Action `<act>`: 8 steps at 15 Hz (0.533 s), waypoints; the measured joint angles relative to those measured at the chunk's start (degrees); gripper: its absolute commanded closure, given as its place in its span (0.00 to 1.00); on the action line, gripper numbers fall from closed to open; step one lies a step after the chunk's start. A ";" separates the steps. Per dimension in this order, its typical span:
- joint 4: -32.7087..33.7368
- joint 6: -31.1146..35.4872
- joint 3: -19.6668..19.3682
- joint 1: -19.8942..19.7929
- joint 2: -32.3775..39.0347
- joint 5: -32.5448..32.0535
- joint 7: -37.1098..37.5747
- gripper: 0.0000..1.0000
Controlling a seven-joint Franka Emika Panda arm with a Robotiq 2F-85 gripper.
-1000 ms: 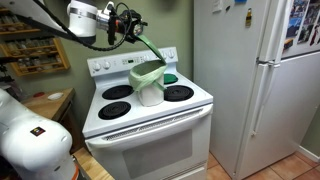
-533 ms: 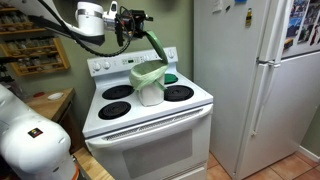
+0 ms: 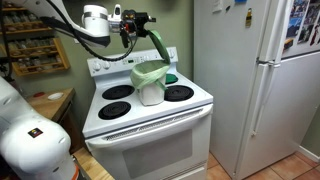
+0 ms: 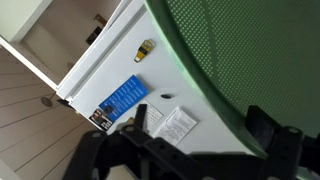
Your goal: Open the lid of the bin on the stove
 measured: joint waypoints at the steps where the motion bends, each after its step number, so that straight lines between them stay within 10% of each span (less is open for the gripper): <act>1: 0.25 -0.52 -0.05 0.00 0.05 -0.68 0.96 0.00; 8: 1.21 -2.57 -0.08 0.27 0.42 -3.70 5.08 0.00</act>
